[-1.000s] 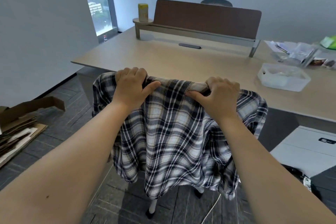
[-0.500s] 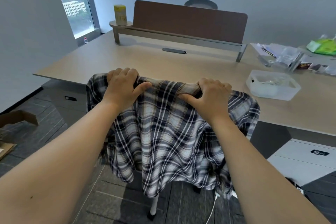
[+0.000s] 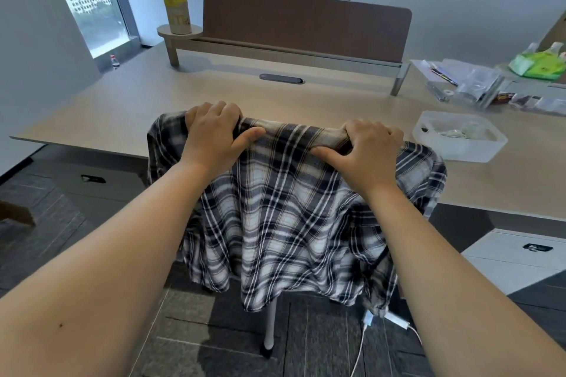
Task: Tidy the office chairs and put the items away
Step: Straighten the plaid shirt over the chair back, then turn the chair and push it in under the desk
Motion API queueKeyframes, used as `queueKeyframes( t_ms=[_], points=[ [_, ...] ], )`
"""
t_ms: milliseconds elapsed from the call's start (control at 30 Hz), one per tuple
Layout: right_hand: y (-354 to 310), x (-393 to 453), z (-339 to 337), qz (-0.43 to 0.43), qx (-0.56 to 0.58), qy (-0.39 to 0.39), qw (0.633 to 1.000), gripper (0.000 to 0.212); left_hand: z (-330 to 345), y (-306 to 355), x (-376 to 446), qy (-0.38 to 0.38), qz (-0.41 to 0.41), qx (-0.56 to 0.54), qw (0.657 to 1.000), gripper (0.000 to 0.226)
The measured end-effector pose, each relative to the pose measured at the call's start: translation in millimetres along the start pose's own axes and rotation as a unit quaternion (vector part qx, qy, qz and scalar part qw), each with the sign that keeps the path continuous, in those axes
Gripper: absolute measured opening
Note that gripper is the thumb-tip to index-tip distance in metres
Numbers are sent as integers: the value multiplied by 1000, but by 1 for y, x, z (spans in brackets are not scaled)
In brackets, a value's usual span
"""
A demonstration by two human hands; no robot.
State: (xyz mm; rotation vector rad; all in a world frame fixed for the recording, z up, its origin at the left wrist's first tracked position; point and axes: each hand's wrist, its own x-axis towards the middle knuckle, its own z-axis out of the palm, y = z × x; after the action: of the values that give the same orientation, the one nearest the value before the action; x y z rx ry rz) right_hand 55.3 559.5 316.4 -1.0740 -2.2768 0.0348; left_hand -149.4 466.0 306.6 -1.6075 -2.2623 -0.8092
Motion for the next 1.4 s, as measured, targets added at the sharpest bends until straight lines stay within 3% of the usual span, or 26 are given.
queueKeyframes(
  t_ms=[67, 267, 333, 433, 567, 700, 800, 1033, 1400],
  points=[
    [0, -1, -1, 0, -1, -3, 1000, 51, 0, 2, -1, -7, 0, 6, 1000, 93],
    [-2, -10, -7, 28, -17, -36, 999, 48, 1, 22, -23, -23, -20, 16, 999, 55],
    [-4, -20, -5, 44, 1, -41, 998, 50, 6, 30, -40, 1, 30, 18, 999, 53],
    [-5, -47, -10, 78, 65, 14, 995, 54, 8, 52, -63, 19, 135, 4, 991, 46],
    [18, -95, -34, 188, 121, 53, 973, 35, 10, 98, -81, -105, 180, -40, 977, 34],
    [54, -157, -68, 283, 116, 21, 952, 23, 31, 155, -101, -252, 212, -63, 942, 26],
    [82, -210, -97, 361, 99, 29, 927, 23, 54, 209, -126, -313, 243, -110, 912, 25],
    [147, -340, -186, 513, 36, 106, 851, 20, 72, 354, -194, -384, 336, -195, 838, 20],
    [240, -538, -326, 631, 1, 196, 751, 14, 75, 578, -333, -425, 425, -248, 760, 20]
  ],
)
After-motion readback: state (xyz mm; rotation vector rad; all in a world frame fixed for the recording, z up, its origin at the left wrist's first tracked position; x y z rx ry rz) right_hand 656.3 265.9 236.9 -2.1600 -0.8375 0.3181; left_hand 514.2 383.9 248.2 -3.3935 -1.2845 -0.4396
